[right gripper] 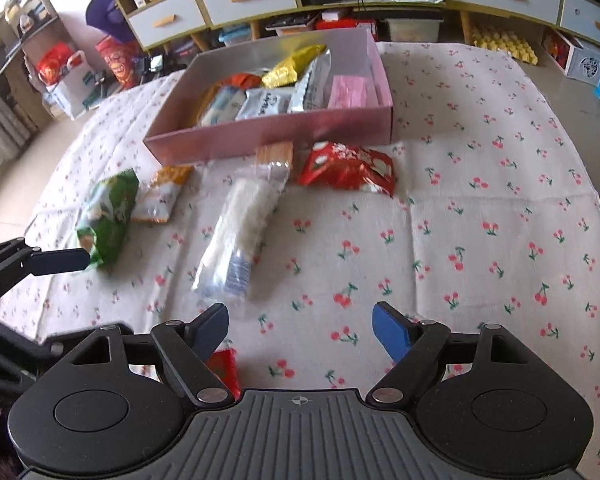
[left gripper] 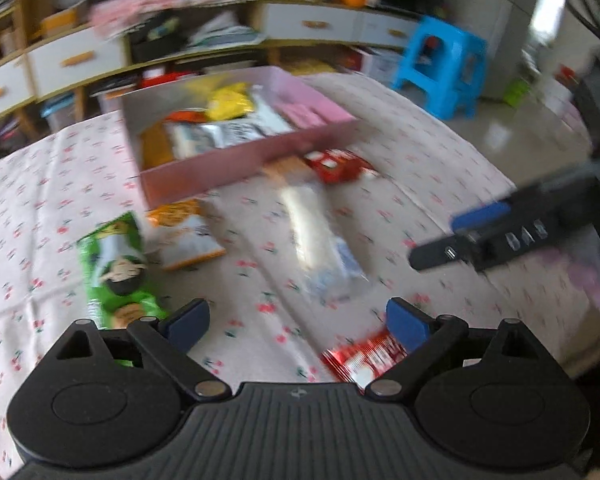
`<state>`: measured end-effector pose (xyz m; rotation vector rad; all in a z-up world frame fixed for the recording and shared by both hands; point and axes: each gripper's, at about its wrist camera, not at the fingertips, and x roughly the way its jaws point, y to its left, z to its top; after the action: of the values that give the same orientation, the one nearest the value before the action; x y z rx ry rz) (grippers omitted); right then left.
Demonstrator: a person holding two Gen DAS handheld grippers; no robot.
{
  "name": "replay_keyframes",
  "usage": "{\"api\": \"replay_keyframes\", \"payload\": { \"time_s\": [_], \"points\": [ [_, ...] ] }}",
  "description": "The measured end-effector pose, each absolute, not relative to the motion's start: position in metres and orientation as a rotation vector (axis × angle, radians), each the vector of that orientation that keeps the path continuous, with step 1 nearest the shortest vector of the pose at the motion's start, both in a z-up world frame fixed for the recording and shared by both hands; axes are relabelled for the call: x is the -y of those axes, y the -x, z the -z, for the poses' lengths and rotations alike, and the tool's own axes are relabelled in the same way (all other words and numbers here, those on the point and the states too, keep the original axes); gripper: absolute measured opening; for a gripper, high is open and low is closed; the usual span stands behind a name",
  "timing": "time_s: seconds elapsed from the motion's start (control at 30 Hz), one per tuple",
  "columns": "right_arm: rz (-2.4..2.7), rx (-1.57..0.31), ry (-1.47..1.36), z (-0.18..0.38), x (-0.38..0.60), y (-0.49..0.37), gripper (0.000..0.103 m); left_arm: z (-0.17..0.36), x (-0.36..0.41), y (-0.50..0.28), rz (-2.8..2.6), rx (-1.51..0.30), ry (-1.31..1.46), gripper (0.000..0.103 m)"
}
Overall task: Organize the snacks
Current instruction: 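Grasp the red packet with the left tool while the right grasps the clear rice-cake packet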
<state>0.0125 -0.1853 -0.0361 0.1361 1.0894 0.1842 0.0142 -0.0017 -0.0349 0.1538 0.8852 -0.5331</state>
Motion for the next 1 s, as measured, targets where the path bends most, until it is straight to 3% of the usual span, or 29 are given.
{"api": "replay_keyframes", "payload": {
  "time_s": [0.37,0.47,0.8,1.0],
  "points": [
    [-0.165,-1.092,-0.144,0.036,0.189,-0.012,0.081,0.055,0.029,0.003,0.763,-0.905,-0.312,0.084],
    [-0.170,-1.097,-0.147,0.037,0.186,-0.013,0.081,0.060,0.035,0.004,0.771,-0.913,-0.342,0.076],
    [-0.180,-1.104,-0.133,0.042,0.171,-0.024,0.081,0.070,0.037,0.007,0.706,-0.929,-0.357,0.036],
    [-0.167,-1.101,-0.145,0.046,0.165,-0.035,0.081,0.067,0.029,0.000,0.610,-0.943,-0.319,0.034]
  ]
}}
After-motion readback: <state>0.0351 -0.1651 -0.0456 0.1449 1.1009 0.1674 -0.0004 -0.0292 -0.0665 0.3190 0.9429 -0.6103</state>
